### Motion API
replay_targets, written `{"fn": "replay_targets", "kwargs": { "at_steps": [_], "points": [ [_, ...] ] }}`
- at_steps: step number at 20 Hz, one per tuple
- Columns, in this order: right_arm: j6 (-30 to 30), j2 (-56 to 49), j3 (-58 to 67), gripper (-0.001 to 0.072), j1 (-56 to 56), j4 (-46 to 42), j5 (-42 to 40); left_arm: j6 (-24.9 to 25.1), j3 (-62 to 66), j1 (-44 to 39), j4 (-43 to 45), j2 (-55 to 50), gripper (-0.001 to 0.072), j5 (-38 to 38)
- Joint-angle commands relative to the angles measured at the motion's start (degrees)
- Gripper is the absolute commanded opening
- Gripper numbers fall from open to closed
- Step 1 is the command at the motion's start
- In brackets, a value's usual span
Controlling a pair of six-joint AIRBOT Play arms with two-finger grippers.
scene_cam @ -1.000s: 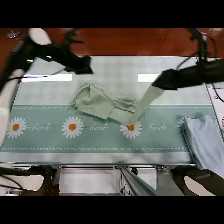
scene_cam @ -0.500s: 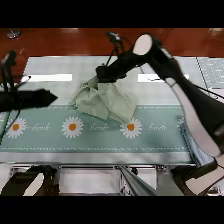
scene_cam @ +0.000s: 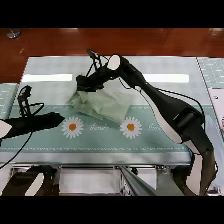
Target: Fold the shirts.
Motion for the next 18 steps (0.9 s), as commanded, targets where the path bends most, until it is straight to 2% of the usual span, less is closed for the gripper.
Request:
{"fn": "replay_targets", "kwargs": {
  "at_steps": [1, 4, 7, 8, 10, 11, 12, 13, 15, 16, 18],
  "points": [
    [-9.31, -1.79, 0.46, 0.0639, -0.02, 10.71, -1.68, -0.07, -1.01, 0.02, -0.13, -2.43, 0.0022, 3.34],
    [-8.11, 1.46, 0.46, 0.0638, -6.12, 14.8, 1.7, 0.02, -0.98, 0.04, -0.09, -4.24, 0.0022, 3.43],
    [-7.72, 9.11, 0.44, 0.0637, -18.6, 16.33, 16.7, 0.44, -0.98, 0.04, -0.07, -4.31, 0.0021, 3.43],
    [-8.07, 12.41, 0.11, 0.0637, -22.6, 13.86, 22.67, 0.44, -0.98, 0.04, -0.09, -4.31, 0.0022, 3.45],
    [-9.99, 22.05, -5.7, 0.0636, -28.59, -0.35, 29.49, 0.42, -0.98, 0.02, -0.13, -4.31, 0.0021, 3.41],
    [-10.03, 28.44, -12.96, 0.0636, -30.1, -9.9, 27.58, 0.42, -0.98, 0.02, -0.2, -4.31, 0.0022, 3.41],
    [-9.33, 34.36, -21.94, 0.0636, -30.97, -15.1, 22.23, 0.42, -0.98, 0.02, -0.33, -4.31, 0.0022, 3.41],
    [-7.52, 40.76, -33.83, 0.0636, -31.61, -16.48, 13.7, 0.42, -0.98, 0.02, -0.63, -4.31, 0.0022, 3.39],
    [-0.74, 50.82, -57.77, 0.0635, -31.3, -14.47, -6.08, 0.42, -1.01, -0.09, -1.86, -4.31, 0.0022, 3.48],
    [2.45, 53.29, -66.77, 0.0635, -30.86, -10.6, -13.16, 0.42, -1.01, -0.22, -2.16, -4.31, 0.0022, 3.48],
    [0.85, 53.55, -78.2, 0.0634, -29.38, 0.52, -20.09, 0.42, -1.01, -0.74, -2.51, -4.33, 0.0022, 3.54]
  ]
}}
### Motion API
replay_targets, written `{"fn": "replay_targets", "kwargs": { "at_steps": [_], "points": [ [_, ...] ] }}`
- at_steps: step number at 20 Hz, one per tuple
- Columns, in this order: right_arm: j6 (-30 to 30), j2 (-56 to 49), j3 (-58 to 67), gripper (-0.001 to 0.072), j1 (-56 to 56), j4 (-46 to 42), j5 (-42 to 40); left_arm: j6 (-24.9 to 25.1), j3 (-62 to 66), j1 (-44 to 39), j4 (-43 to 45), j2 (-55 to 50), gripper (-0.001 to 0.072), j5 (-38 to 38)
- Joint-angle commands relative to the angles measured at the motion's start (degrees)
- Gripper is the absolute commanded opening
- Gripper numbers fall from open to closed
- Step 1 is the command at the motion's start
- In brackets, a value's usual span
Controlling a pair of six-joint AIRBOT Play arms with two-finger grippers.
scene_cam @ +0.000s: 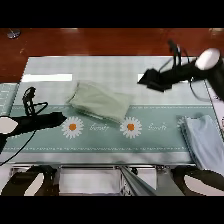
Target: Fold the shirts.
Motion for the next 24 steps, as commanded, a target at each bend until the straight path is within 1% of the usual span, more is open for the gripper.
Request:
{"fn": "replay_targets", "kwargs": {
  "at_steps": [1, 4, 6, 12, 14, 15, 16, 17, 18, 20, 22, 24],
  "points": [
    [0.37, 4.59, -22.29, 0.0634, 1.57, 10.75, -17.18, -0.02, -0.02, -0.72, -0.9, -0.02, 0.0022, 0.07],
    [-3.65, -3.32, -20.68, 0.0634, 5.2, 16.17, -15.19, -0.02, -0.02, -1.29, -1.11, -0.02, 0.0022, 0.7],
    [-7.02, -8.72, -17.14, 0.0634, 7.45, 20.37, -12.92, -0.02, -0.02, -1.31, -1.11, -0.02, 0.0022, 0.96],
    [-6.88, -22.91, -1.9, 0.0629, 12.74, 20.57, -5.73, 0.0, -0.02, -1.31, -1.11, -0.02, 0.0022, 1.11],
    [-7.32, -26.69, 5.11, 0.0605, 13.38, 19.78, -1.57, 0.0, -0.02, -1.31, -1.11, -0.02, 0.0023, 1.11],
    [-8.07, -28.3, 9.01, 0.0569, 13.57, 18.51, 1.27, 0.02, -0.02, -1.31, -1.09, -0.02, 0.0022, 1.11],
    [-8.11, -29.75, 13.29, 0.0554, 13.77, 17.09, 5.09, 0.0, -0.02, -1.31, -1.09, -0.02, 0.0022, 1.18],
    [-8.39, -30.4, 16.96, 0.001, 13.75, 15.39, 7.87, 0.0, -0.02, -1.31, -1.09, -0.02, 0.0022, 1.38],
    [-8.46, -30.21, 18.99, 0.0023, 13.92, 14.43, 7.82, 0.0, -0.02, -1.31, -1.09, -0.02, 0.0023, 1.53],
    [-7.8, -30.14, 22.86, 0.0022, 13.88, 13.53, 8.02, 0.0, -0.02, -1.31, -1.09, -0.02, 0.0022, 1.49],
    [-5.42, -30.14, 27.69, 0.0022, 13.86, 9.9, 9.25, 0.0, -0.02, -1.31, -1.09, -0.02, 0.0023, 1.51],
    [-2.93, -30.03, 34.49, 0.0022, 13.86, 5.33, 12.15, 0.0, -0.02, -1.31, -1.09, -0.02, 0.0023, 1.49]
  ]
}}
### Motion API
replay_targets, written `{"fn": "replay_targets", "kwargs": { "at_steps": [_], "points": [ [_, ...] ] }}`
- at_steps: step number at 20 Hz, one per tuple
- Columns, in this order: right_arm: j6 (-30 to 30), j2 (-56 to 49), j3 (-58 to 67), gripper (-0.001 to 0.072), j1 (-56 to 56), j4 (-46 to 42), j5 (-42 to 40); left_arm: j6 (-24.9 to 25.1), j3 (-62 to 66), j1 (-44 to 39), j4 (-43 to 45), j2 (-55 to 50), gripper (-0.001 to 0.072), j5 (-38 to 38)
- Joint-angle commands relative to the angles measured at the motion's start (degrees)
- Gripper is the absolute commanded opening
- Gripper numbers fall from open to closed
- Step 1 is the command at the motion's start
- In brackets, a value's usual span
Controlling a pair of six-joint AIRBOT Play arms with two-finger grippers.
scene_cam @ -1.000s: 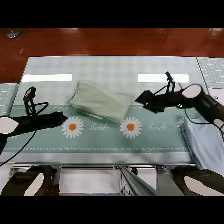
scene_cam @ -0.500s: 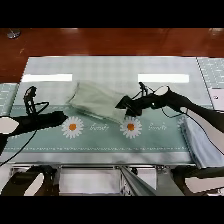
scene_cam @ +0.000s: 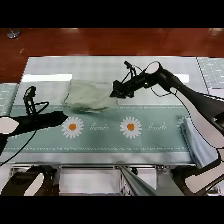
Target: Fold the shirts.
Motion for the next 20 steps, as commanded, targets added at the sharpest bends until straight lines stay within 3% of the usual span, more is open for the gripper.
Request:
{"fn": "replay_targets", "kwargs": {
  "at_steps": [1, 7, 17, 20],
  "points": [
    [4.02, 0.0, 11.56, 0.0022, 0.11, -8.09, 5.29, 0.0, -0.02, -0.02, 0.0, -0.02, 0.0023, 0.02],
    [10.25, 4.92, 32.09, 0.0022, -1.46, -29.9, 17.16, 0.02, -0.02, -0.02, 0.02, -0.02, 0.0023, 0.0],
    [16.39, 22.27, 32.02, 0.0023, -24.22, -35.71, 40.0, 0.0, -0.02, -0.02, 0.0, -0.02, 0.0022, -0.61],
    [17.66, 29.24, 26.1, 0.0023, -33.03, -36.17, 40.3, -0.02, -0.02, -0.02, -0.02, -0.02, 0.0023, -0.59]
  ]
}}
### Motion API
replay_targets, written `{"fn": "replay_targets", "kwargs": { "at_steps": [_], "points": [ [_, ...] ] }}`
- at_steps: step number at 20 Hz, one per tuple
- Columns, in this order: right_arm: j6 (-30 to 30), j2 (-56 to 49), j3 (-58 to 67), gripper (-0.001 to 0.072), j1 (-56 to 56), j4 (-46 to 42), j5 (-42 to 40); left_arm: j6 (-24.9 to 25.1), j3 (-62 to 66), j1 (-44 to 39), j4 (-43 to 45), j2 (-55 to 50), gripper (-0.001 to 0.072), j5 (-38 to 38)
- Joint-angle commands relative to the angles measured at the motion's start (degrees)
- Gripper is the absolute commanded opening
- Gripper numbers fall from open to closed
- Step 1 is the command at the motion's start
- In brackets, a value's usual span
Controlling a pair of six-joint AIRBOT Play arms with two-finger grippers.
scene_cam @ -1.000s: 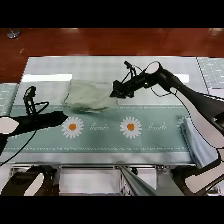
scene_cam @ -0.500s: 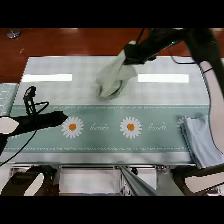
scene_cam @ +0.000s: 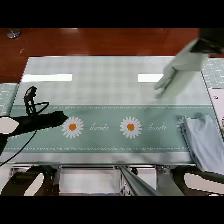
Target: Fold the shirts.
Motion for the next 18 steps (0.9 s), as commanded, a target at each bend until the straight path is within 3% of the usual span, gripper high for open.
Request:
{"fn": "replay_targets", "kwargs": {
  "at_steps": [1, 5, 9, 12, 14, 18],
  "points": [
    [1.57, 8.63, -6.67, 0.0023, -11.08, -2.14, 4.61, 0.0, -0.02, -0.02, 0.0, -0.02, 0.0023, 0.04],
    [-0.72, 22.27, -23.34, 0.0023, -24.52, -10.58, 4.61, 0.0, -0.02, -0.02, 0.0, -0.02, 0.0023, 0.09],
    [-8.63, 35.23, -41.09, 0.0024, -37.97, -29.83, 4.55, -0.02, -0.02, -0.02, 0.0, -0.02, 0.0023, 0.22],
    [-7.15, 40.89, -53.66, 0.0045, -44.83, -32.46, 4.48, 0.02, -0.02, -0.02, 0.02, -0.07, 0.0023, 0.68],
    [-4.85, 41.97, -60.02, 0.0632, -46.34, -33.35, 3.76, 0.04, -0.02, -0.02, 0.04, -0.22, 0.0023, 0.7],
    [-5.11, 35.06, -55.08, 0.0627, -46.4, -29.0, 0.09, 1.6, 0.57, 0.22, 0.04, -0.48, 0.0024, 6.03]
  ]
}}
